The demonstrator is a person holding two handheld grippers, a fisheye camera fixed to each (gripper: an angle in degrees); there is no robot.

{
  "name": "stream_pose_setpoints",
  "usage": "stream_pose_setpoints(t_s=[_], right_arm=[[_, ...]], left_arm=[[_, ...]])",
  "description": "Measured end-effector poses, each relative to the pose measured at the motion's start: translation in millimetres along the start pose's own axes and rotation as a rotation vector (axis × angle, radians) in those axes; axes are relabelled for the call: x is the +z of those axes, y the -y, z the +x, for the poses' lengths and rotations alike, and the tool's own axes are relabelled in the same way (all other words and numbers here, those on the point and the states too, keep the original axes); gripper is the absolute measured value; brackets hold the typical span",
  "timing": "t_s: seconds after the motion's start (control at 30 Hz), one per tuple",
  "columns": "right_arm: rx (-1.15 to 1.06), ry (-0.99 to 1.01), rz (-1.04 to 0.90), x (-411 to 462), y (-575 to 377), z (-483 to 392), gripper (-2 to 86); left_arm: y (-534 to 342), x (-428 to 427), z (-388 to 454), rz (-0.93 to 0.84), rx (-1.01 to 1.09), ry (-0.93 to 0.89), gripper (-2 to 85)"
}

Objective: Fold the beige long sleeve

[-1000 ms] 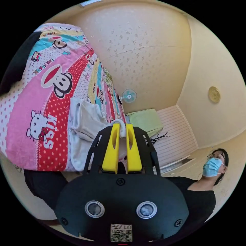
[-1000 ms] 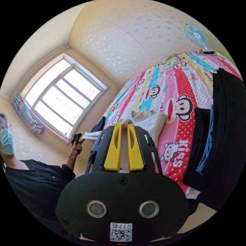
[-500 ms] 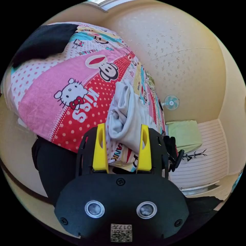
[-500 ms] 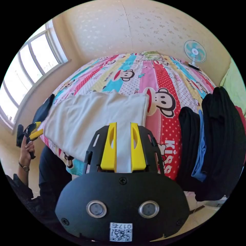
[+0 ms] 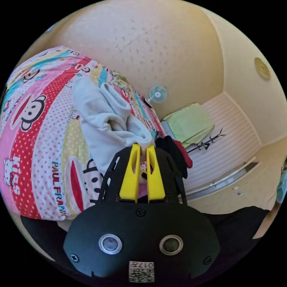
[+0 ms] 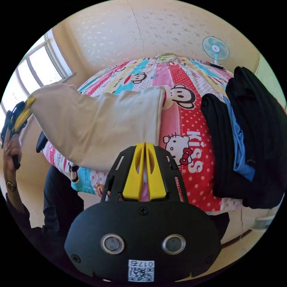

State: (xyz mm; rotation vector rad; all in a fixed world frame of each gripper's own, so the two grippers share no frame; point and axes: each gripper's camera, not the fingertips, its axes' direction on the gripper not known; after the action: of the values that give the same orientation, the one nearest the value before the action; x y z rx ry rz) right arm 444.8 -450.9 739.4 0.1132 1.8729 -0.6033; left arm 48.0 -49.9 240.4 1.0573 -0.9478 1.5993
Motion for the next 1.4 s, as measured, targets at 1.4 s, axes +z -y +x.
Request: stream_pose_setpoints(t_s=[1.4], right_arm=[[0.299, 1.528, 0.057, -19, -35, 188, 20.0]], left_arm=[[-111, -118, 79, -0.3, 0.121, -0.224, 8.9]])
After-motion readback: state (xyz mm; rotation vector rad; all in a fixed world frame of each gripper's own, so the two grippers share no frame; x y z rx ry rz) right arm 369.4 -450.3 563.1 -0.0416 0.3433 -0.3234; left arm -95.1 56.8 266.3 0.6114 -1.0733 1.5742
